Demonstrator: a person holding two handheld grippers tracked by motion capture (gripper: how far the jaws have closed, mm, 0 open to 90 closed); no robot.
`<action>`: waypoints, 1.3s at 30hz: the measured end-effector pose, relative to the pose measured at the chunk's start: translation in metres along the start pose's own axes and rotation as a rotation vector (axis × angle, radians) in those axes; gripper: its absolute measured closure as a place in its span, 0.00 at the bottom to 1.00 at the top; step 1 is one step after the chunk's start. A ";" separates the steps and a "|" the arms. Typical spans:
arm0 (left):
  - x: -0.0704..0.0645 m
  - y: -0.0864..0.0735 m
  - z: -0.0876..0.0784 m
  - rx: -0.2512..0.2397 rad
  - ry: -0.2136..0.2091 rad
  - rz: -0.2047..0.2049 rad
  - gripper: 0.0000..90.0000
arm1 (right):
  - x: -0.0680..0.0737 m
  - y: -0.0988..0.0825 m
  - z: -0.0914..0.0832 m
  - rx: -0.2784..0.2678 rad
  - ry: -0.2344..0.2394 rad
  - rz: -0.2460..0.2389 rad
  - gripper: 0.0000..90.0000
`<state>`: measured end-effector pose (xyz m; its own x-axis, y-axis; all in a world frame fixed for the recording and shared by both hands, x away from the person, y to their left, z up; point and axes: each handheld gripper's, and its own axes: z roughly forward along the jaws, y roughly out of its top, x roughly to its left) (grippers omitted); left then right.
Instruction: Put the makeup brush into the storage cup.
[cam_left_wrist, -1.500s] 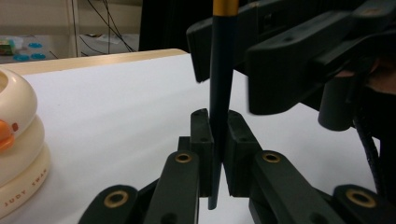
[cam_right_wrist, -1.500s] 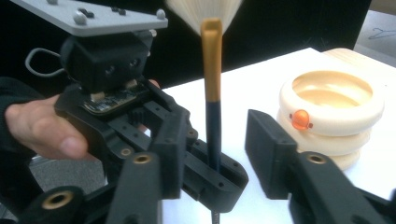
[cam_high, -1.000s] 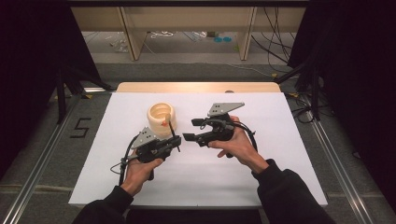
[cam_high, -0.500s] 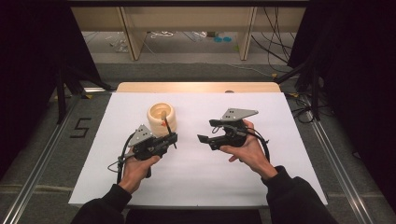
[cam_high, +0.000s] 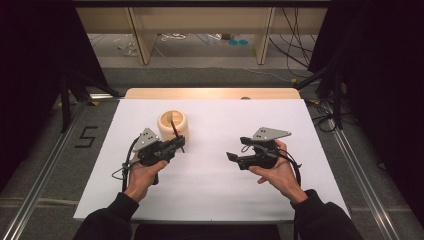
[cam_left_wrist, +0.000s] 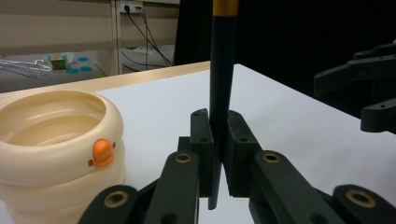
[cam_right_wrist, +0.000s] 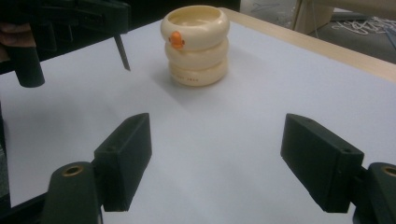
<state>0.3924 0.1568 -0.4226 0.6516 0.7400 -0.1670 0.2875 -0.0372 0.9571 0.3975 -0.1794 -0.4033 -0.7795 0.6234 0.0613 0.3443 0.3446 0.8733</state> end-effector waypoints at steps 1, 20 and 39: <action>0.001 0.001 0.000 0.000 0.003 0.004 0.93 | -0.001 -0.002 0.000 0.000 0.006 0.006 0.28; 0.011 0.016 0.001 -0.013 0.040 0.009 0.93 | 0.001 -0.027 -0.014 0.005 -0.033 0.043 0.21; 0.028 0.037 0.006 -0.039 0.095 0.024 0.93 | 0.003 -0.039 -0.018 0.017 -0.037 0.027 0.22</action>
<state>0.4258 0.1722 -0.3934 0.5878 0.7997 -0.1223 0.2438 -0.0310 0.9693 0.3726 -0.2037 -0.4286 -0.7499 0.6583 0.0663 0.3741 0.3393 0.8631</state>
